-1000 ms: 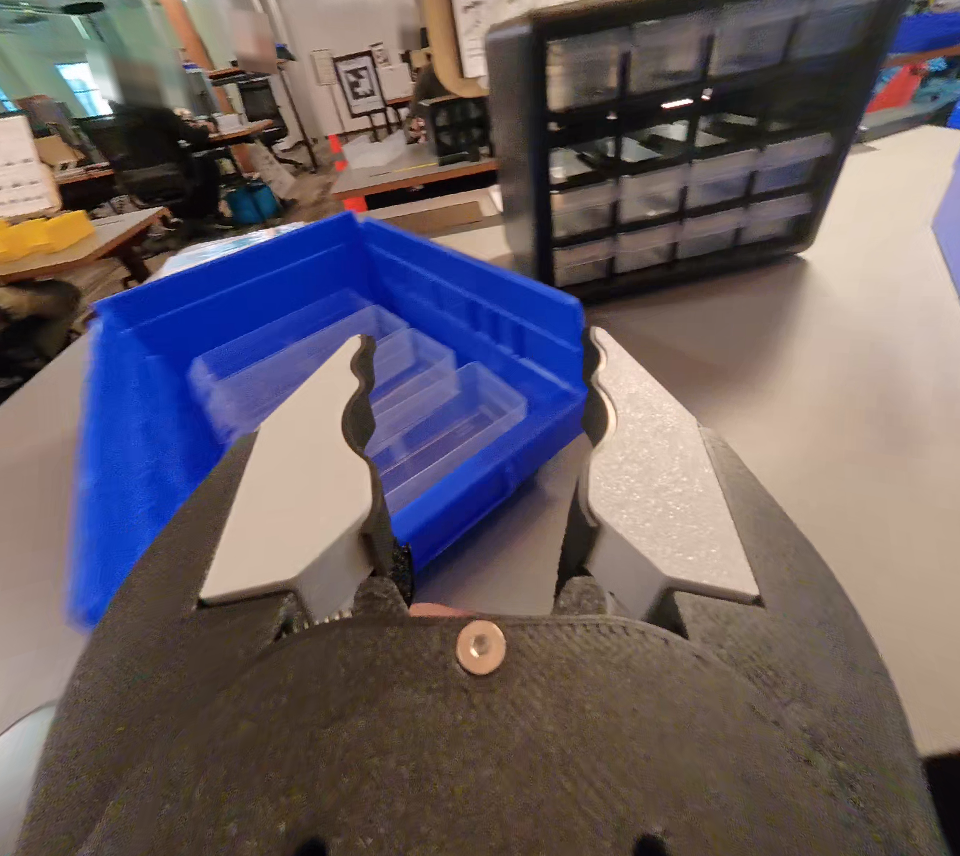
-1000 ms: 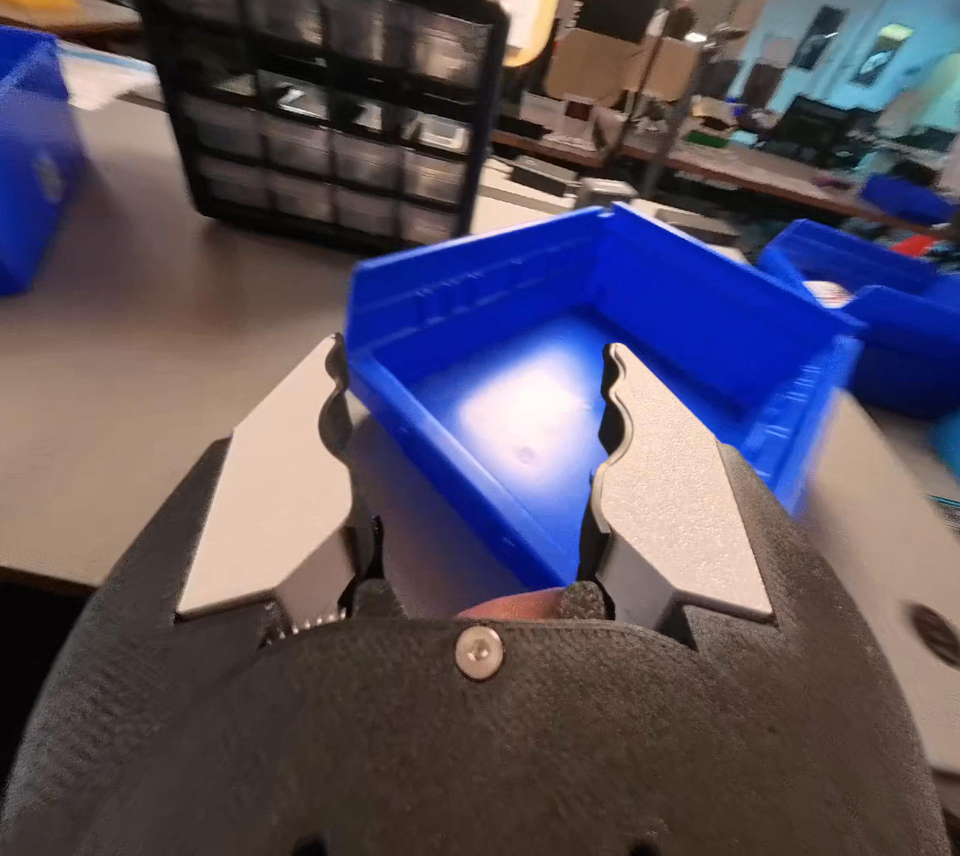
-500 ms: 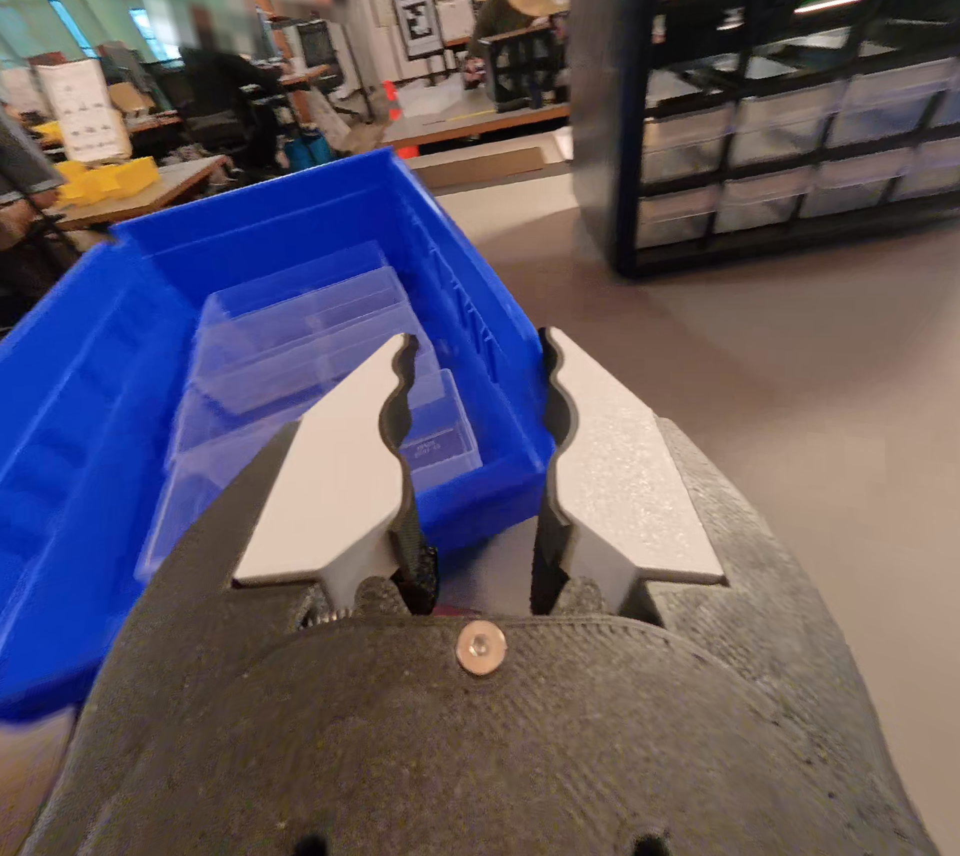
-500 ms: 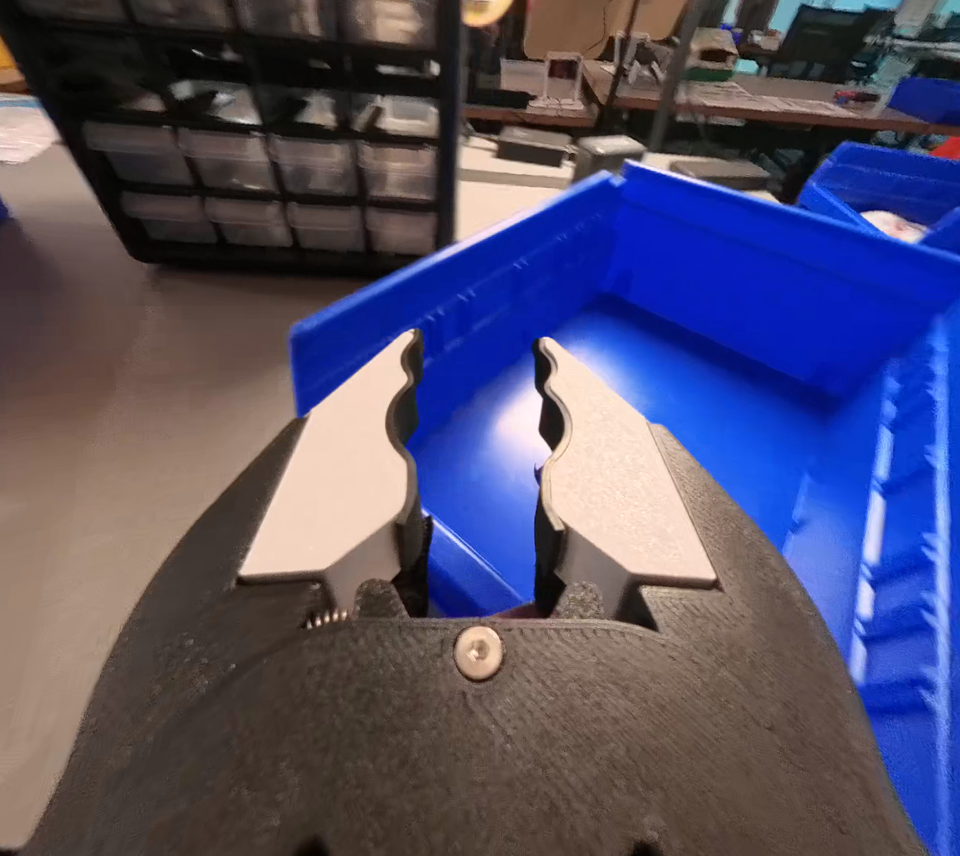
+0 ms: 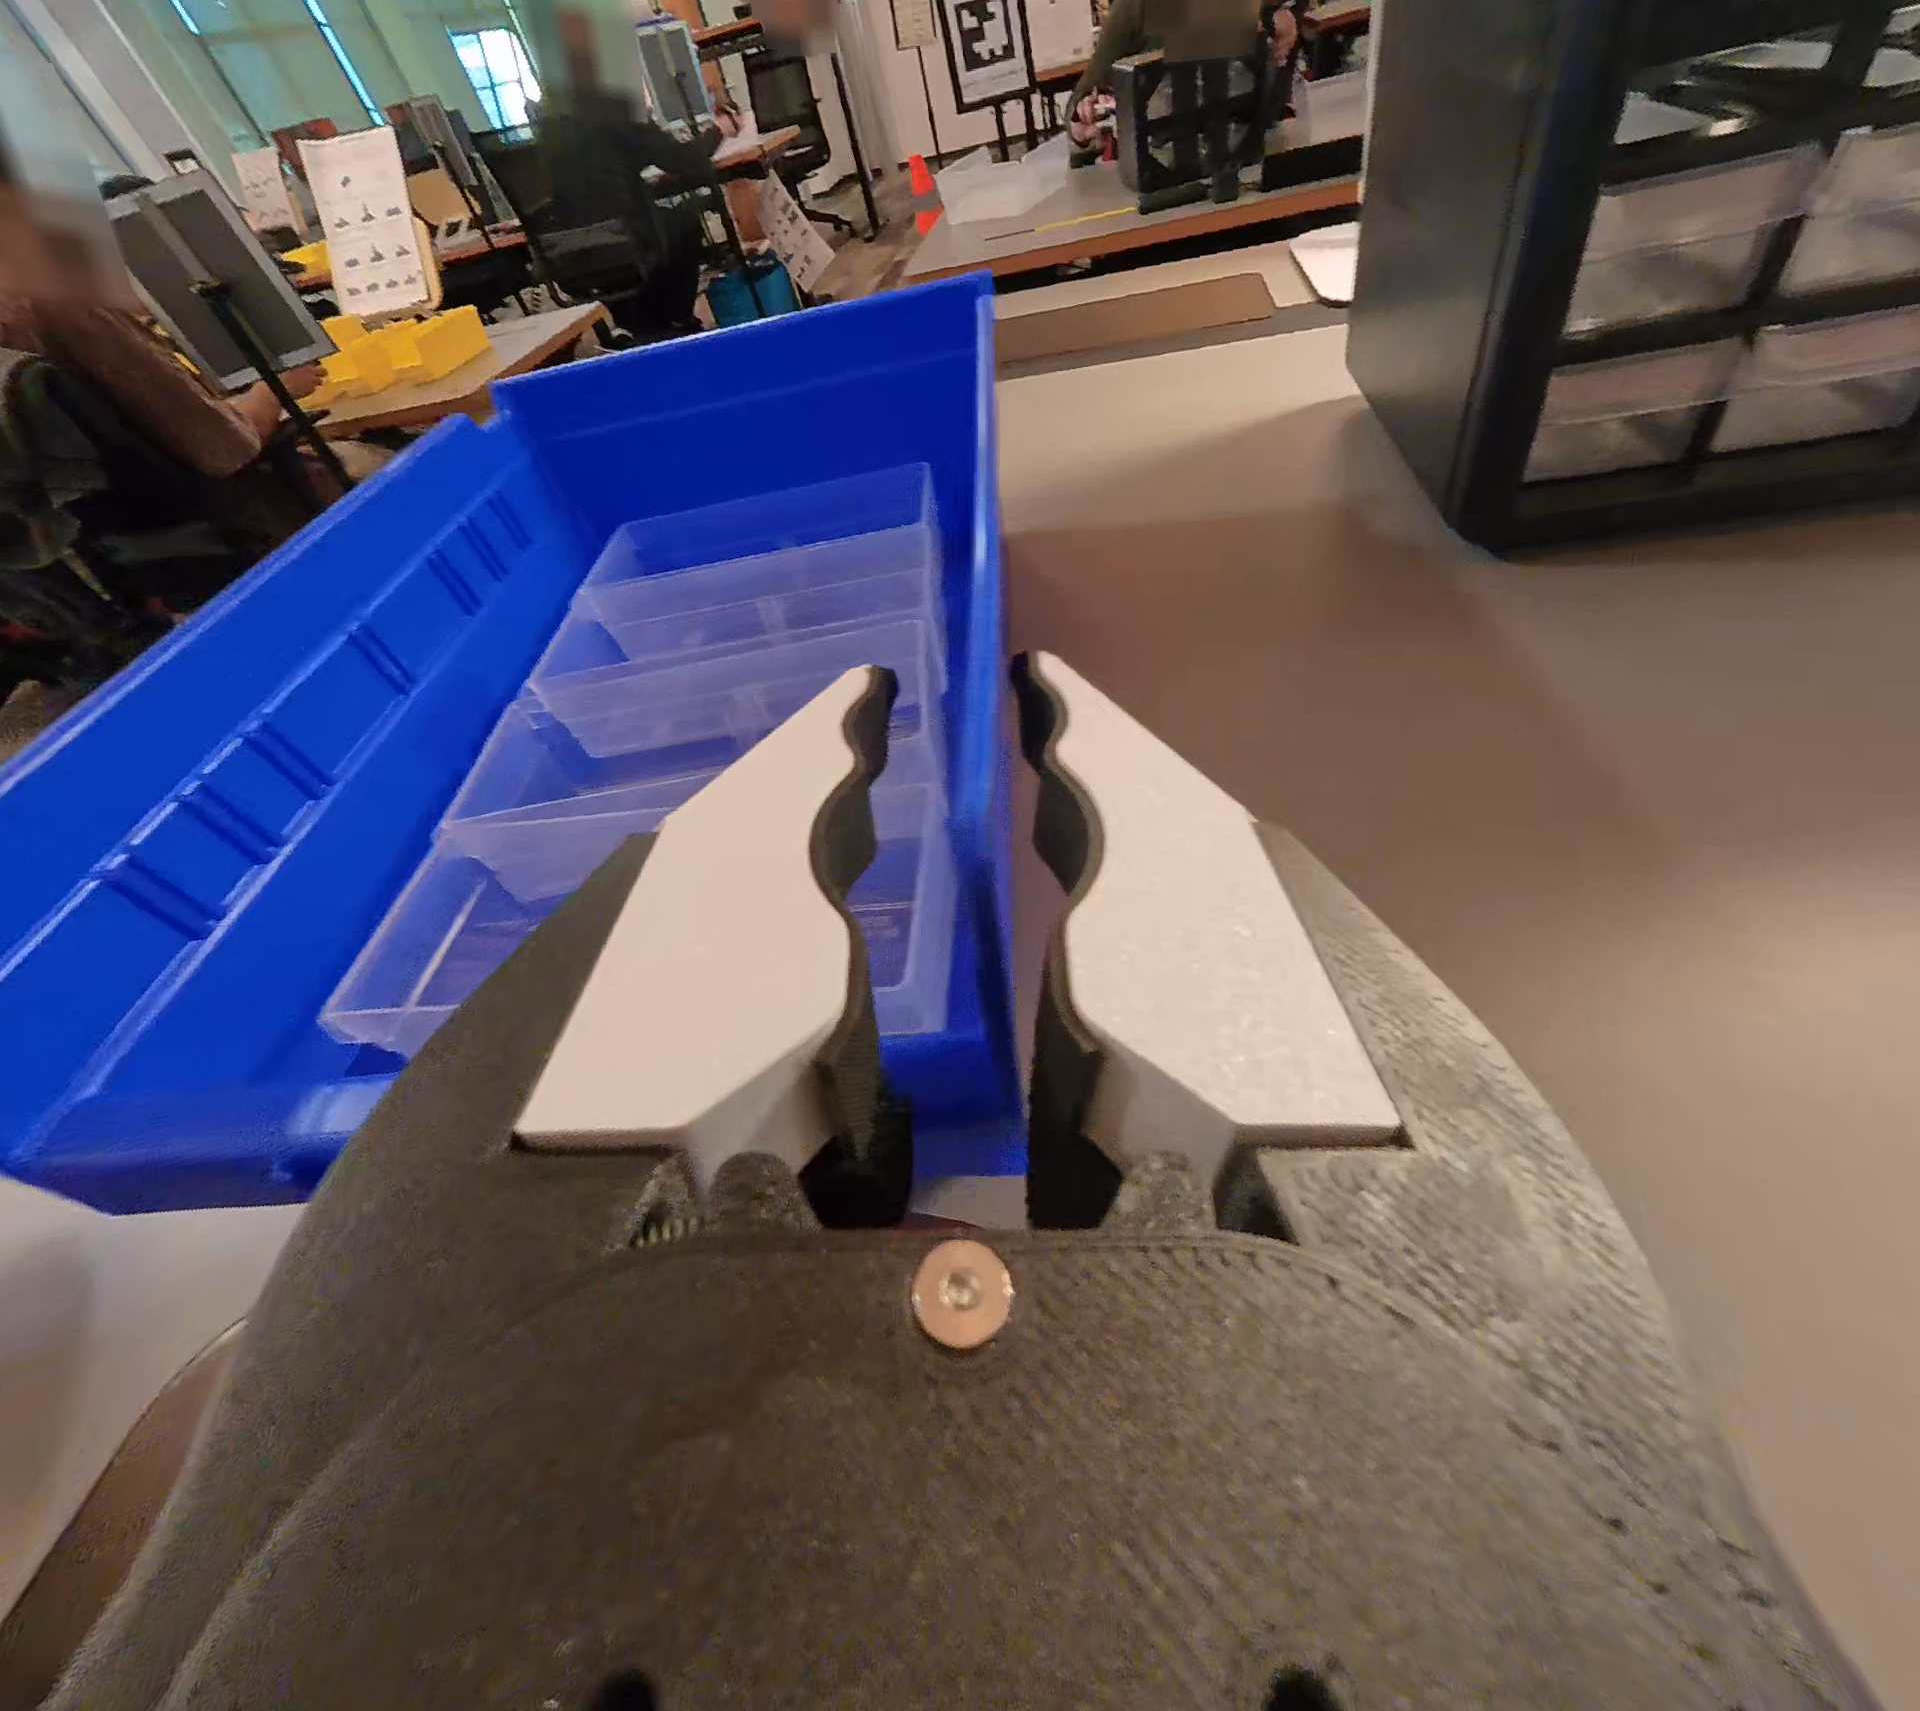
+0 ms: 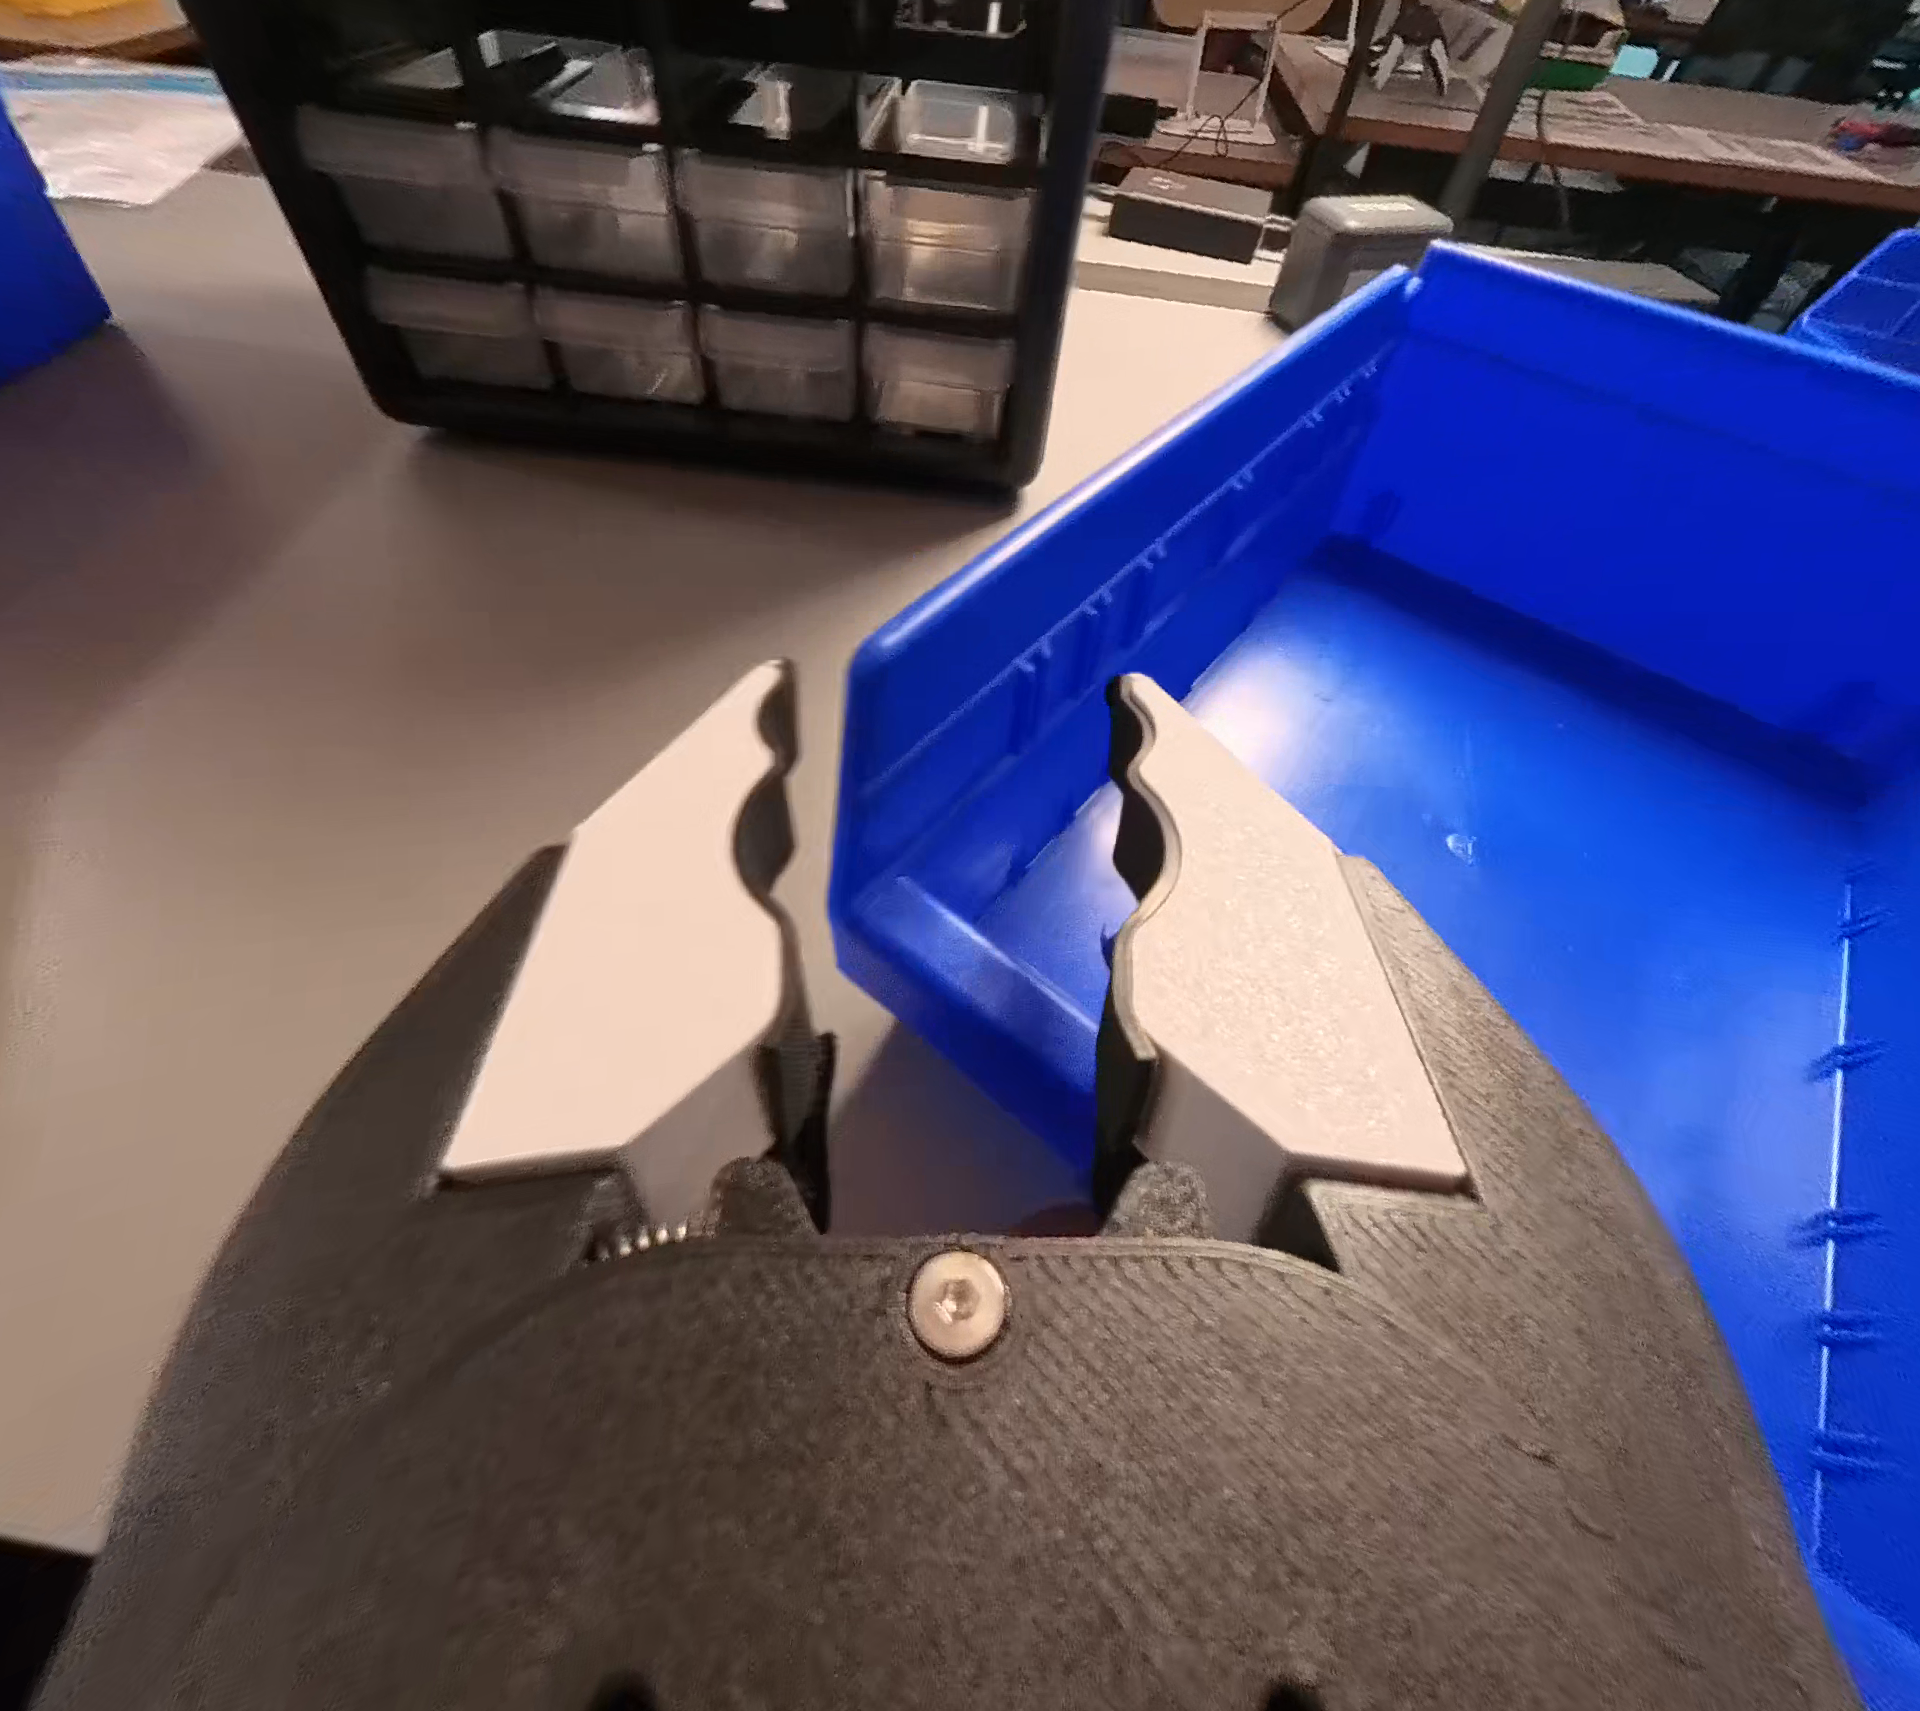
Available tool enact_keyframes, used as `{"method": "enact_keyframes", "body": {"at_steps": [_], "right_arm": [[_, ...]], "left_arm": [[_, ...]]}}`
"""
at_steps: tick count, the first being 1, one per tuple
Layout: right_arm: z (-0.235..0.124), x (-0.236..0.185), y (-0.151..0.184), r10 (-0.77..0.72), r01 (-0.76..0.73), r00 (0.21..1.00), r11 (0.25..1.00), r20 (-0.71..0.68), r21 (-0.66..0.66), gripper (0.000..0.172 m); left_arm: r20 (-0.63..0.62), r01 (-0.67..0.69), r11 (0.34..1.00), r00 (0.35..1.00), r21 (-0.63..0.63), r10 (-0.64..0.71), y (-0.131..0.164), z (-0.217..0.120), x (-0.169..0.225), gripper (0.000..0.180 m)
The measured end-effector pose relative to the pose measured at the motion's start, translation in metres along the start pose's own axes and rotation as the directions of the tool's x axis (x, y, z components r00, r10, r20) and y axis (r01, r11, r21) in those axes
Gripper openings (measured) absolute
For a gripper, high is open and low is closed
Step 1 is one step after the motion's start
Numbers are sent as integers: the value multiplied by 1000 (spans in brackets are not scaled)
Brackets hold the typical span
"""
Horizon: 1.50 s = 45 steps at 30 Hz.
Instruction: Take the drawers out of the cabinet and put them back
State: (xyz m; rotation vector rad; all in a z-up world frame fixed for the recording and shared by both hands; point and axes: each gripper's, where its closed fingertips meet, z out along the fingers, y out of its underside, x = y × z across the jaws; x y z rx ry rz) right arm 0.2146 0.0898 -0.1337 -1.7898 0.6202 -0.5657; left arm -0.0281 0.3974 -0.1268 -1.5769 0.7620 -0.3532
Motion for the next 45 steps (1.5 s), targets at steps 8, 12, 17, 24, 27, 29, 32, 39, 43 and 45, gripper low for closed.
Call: {"method": "enact_keyframes", "body": {"at_steps": [8,12,17,24,27,29,32,39,43,45], "right_arm": [[-36,62,16,13,-13,994,1000,-110,7,18],[-40,91,27,33,-35,986,999,-161,-12,19],[-34,107,25,5,-6,978,1000,-208,0,5],[-35,136,28,0,0,972,1000,-236,0,4],[-32,138,27,-14,14,975,1000,-220,-2,3],[-28,139,26,-21,20,977,1000,-212,-5,4],[-23,140,25,-23,22,979,1000,-202,-8,5],[-10,144,22,-28,24,988,999,-153,-28,5],[-5,148,22,-17,12,991,999,-131,-40,5],[-3,149,21,-16,10,992,999,-124,-46,5]], "left_arm": [[14,25,1000,1000,14,-25,4,-7,-27,10],[27,-9,1000,1000,10,8,5,-3,-31,10],[32,-11,1000,999,10,11,7,-5,-37,8],[53,-48,999,997,6,47,13,-15,-57,2],[5,-29,999,1000,20,29,13,-12,-64,1],[-10,-19,1000,1000,19,19,15,-10,-70,1],[-10,-26,1000,1000,9,26,17,-4,-81,1],[-56,-33,999,998,-11,32,19,18,-102,1],[-85,-34,999,996,-27,31,19,30,-110,1],[-90,-20,999,996,-28,17,18,36,-113,1]]}}
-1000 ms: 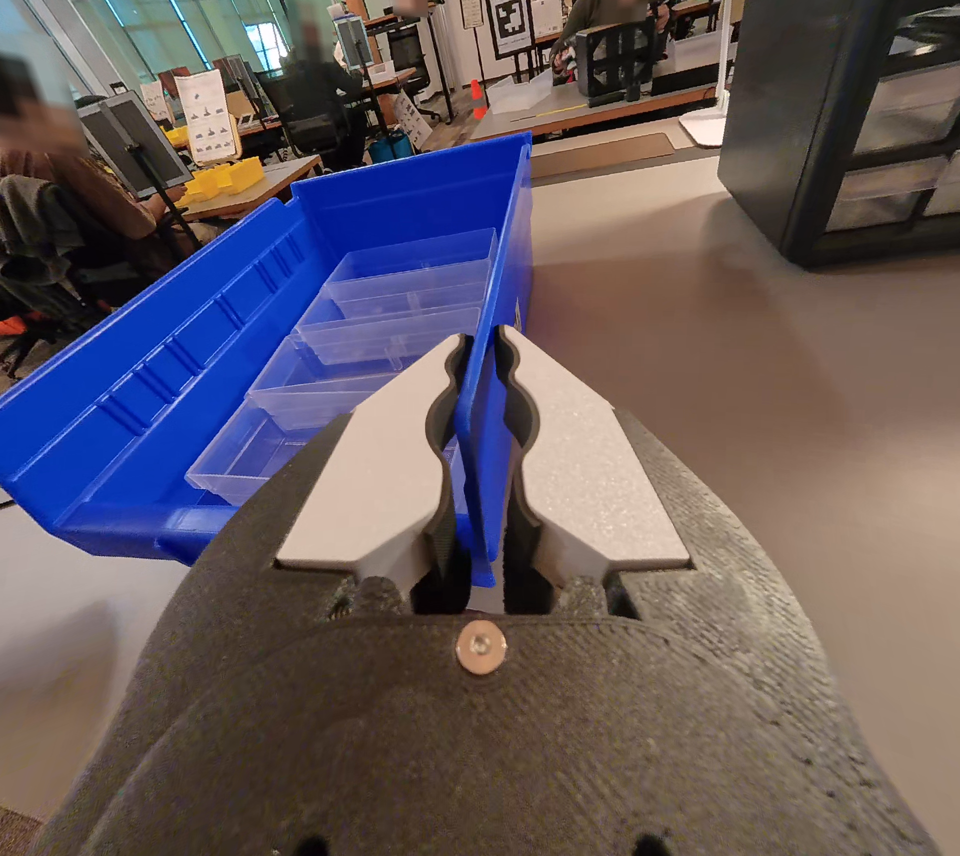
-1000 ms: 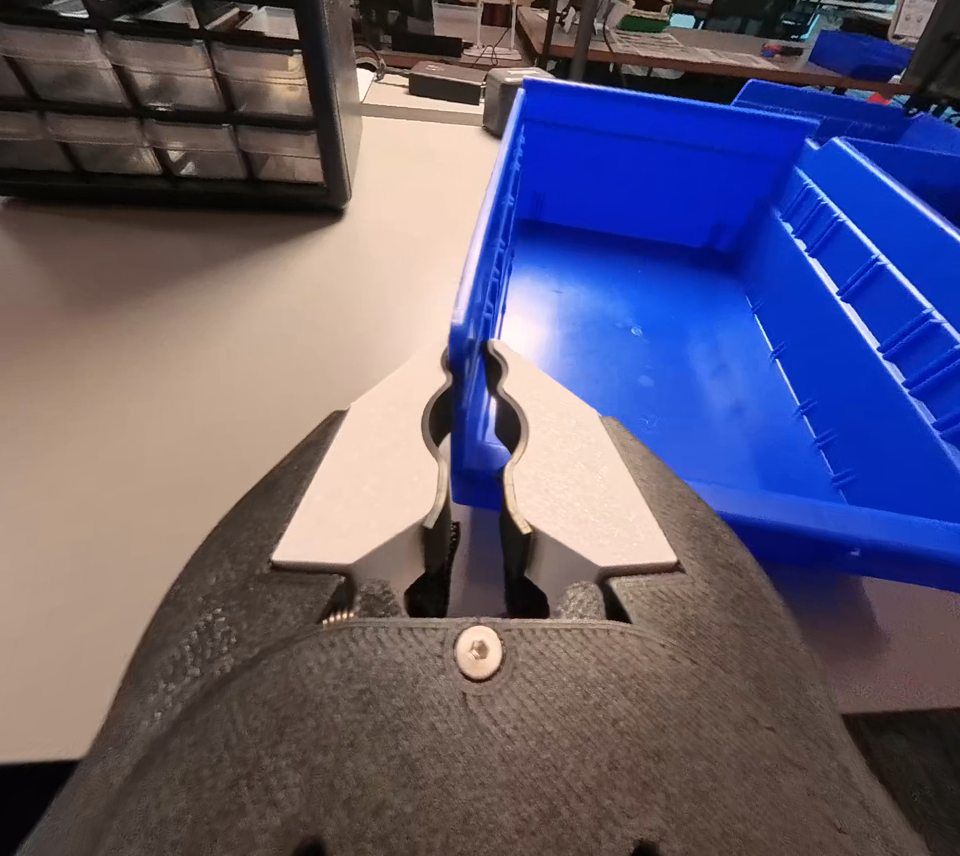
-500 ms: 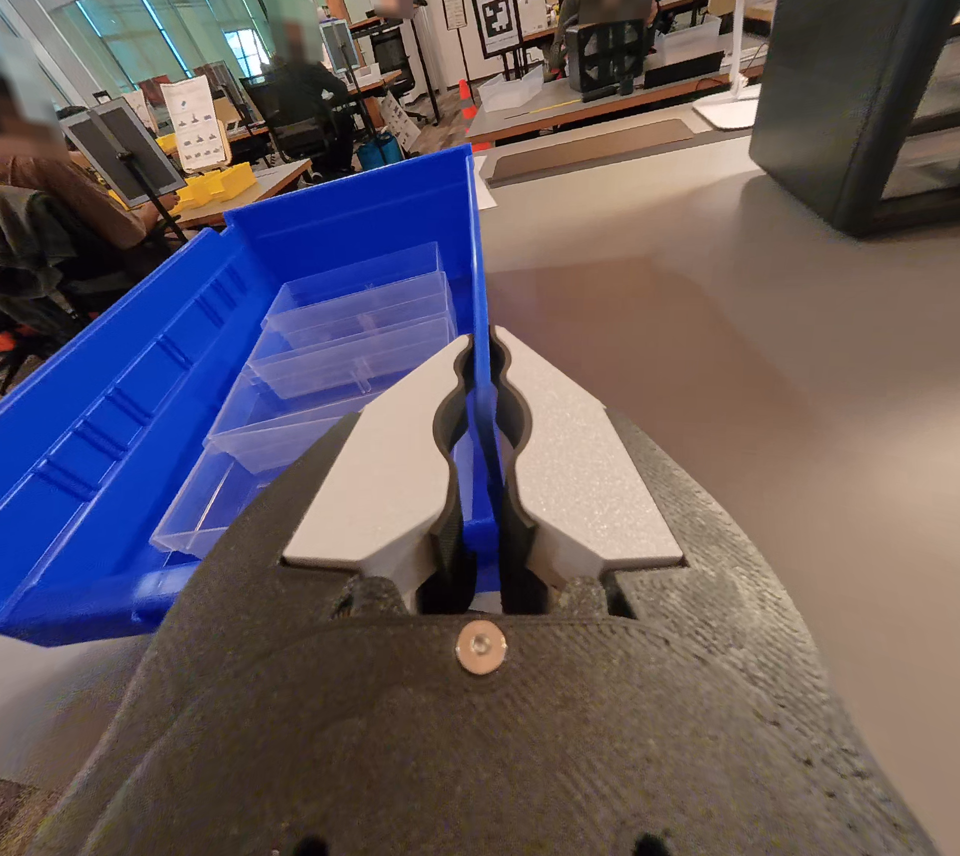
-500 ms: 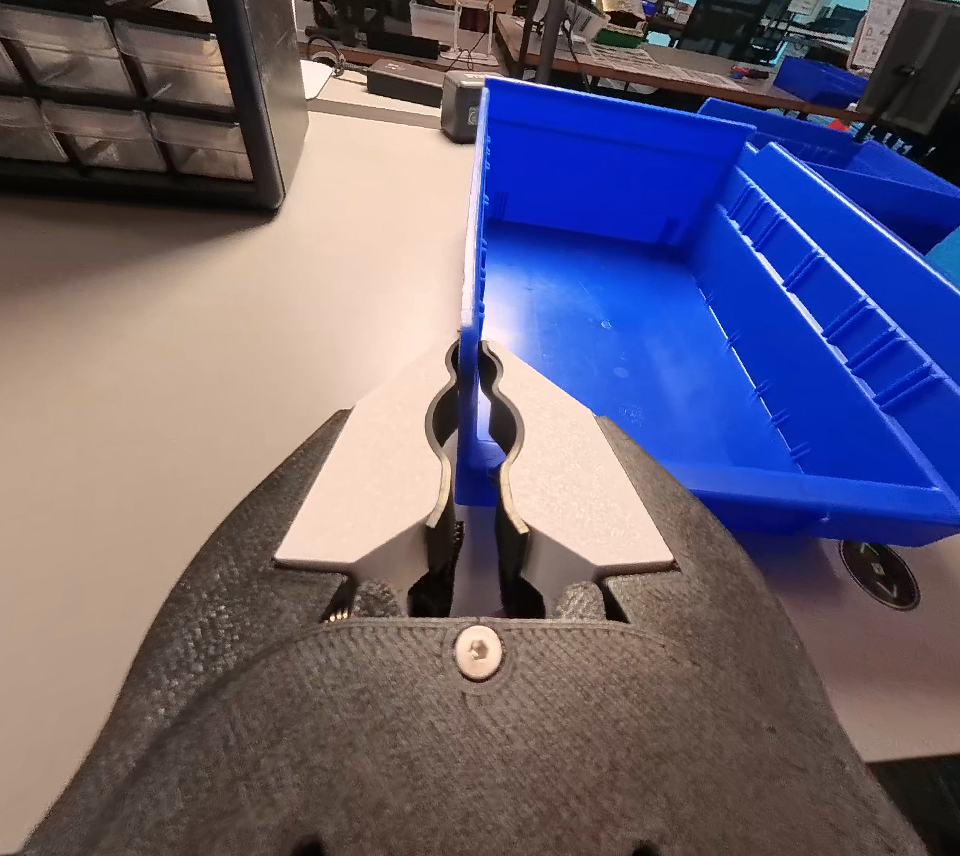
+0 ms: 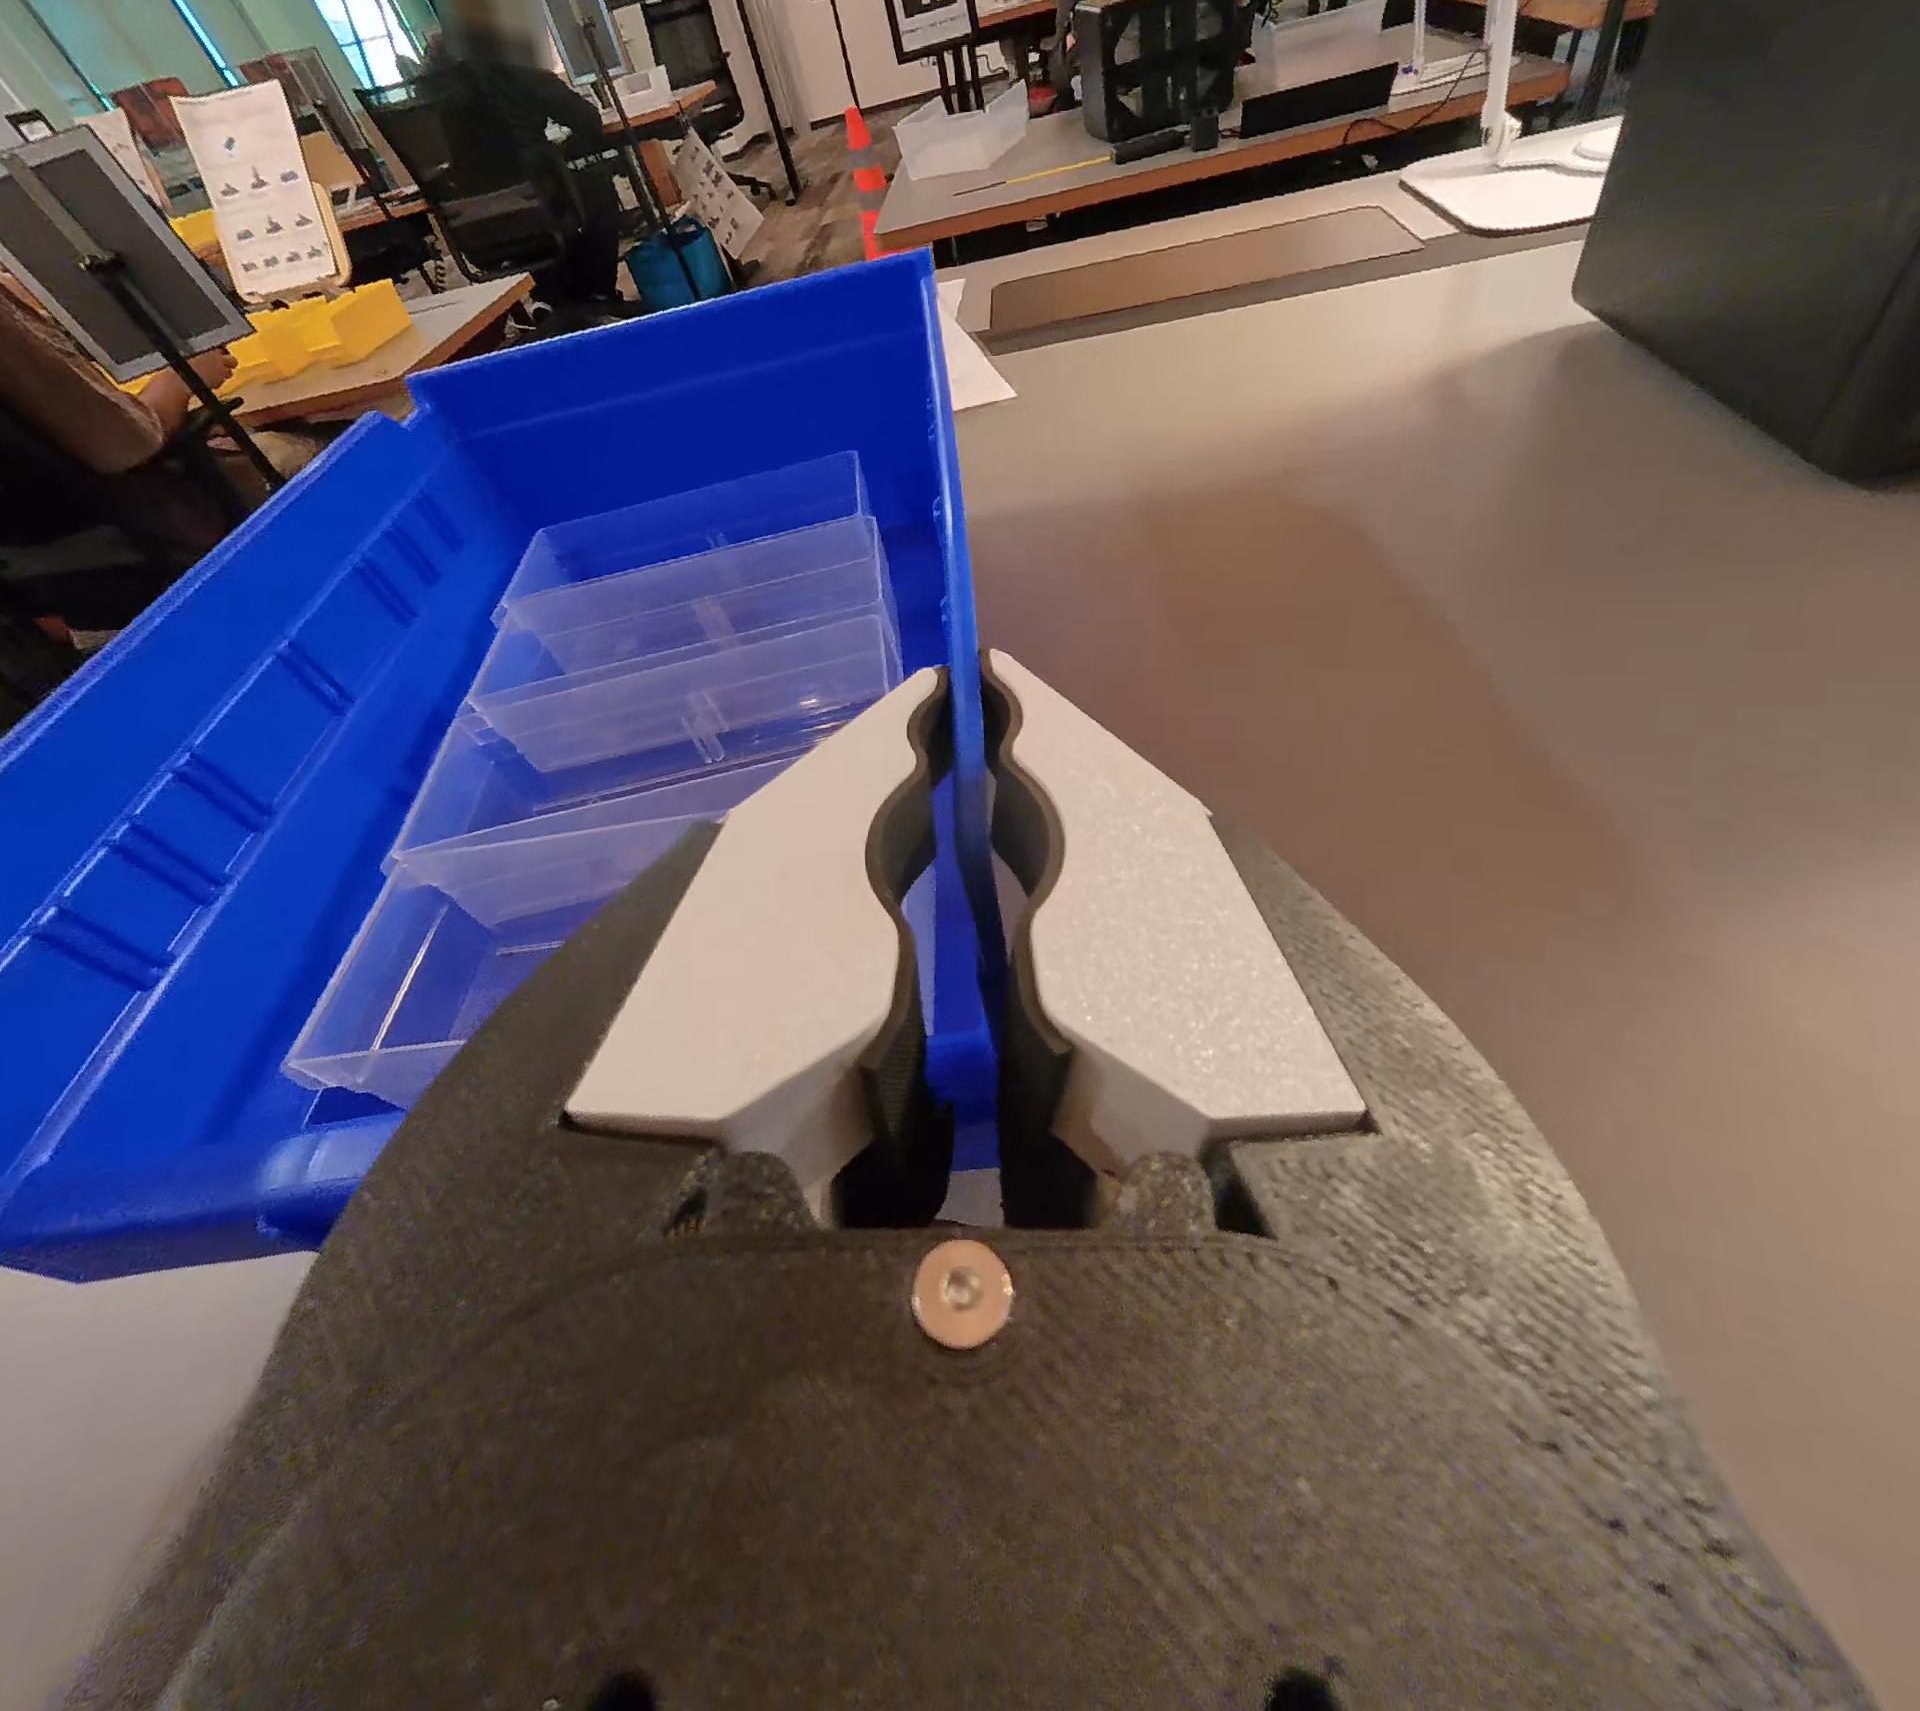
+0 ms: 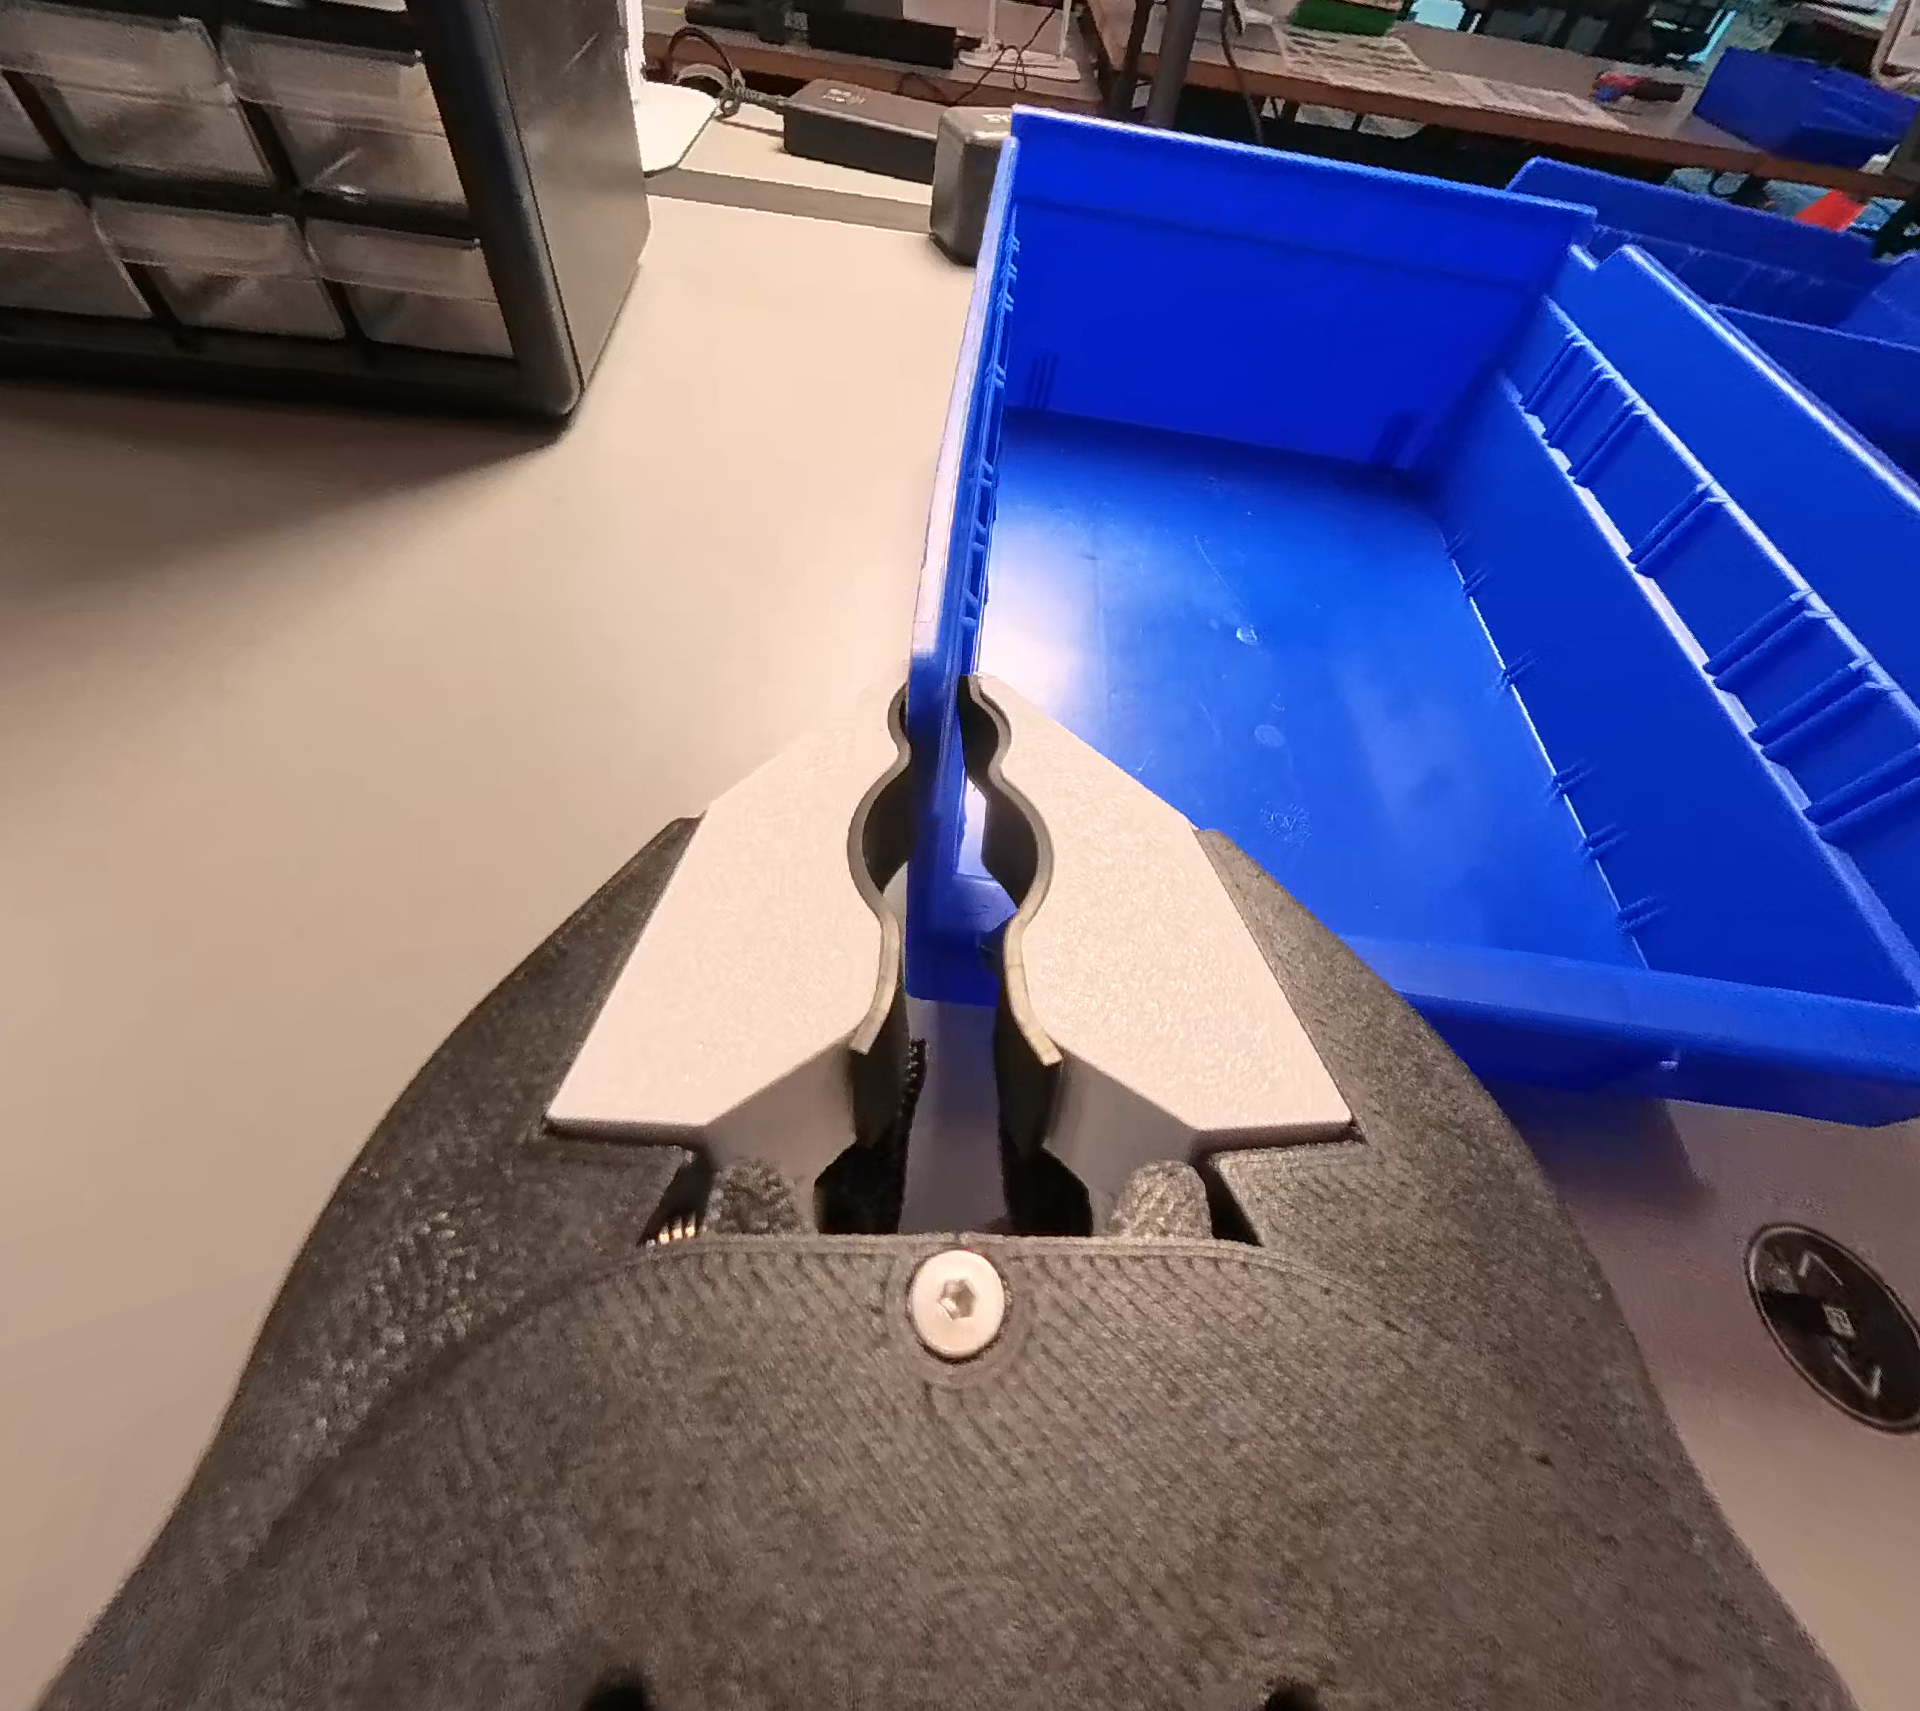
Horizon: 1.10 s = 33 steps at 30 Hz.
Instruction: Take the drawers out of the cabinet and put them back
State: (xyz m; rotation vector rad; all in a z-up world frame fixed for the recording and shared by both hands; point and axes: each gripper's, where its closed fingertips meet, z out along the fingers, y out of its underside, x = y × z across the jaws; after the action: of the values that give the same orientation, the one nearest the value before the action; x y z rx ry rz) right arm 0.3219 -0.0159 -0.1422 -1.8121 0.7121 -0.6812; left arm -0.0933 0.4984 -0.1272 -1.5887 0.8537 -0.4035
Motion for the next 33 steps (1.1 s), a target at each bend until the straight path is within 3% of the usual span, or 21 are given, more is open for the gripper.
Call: {"method": "enact_keyframes", "body": {"at_steps": [15,27,30,33], "right_arm": [[16,18,-3,20,-20,1000,1000,12,6,6],[18,19,-3,34,-34,999,999,33,10,6],[11,16,-7,55,-58,996,998,70,35,15],[-8,23,-19,28,-31,999,997,37,72,32]], "left_arm": [[-93,-24,999,995,22,26,1,21,-23,2],[-100,-25,999,995,48,30,-1,25,-25,2],[-90,-32,996,995,86,39,-12,15,-21,30],[-85,-29,985,995,168,44,-39,-8,-14,38]]}}
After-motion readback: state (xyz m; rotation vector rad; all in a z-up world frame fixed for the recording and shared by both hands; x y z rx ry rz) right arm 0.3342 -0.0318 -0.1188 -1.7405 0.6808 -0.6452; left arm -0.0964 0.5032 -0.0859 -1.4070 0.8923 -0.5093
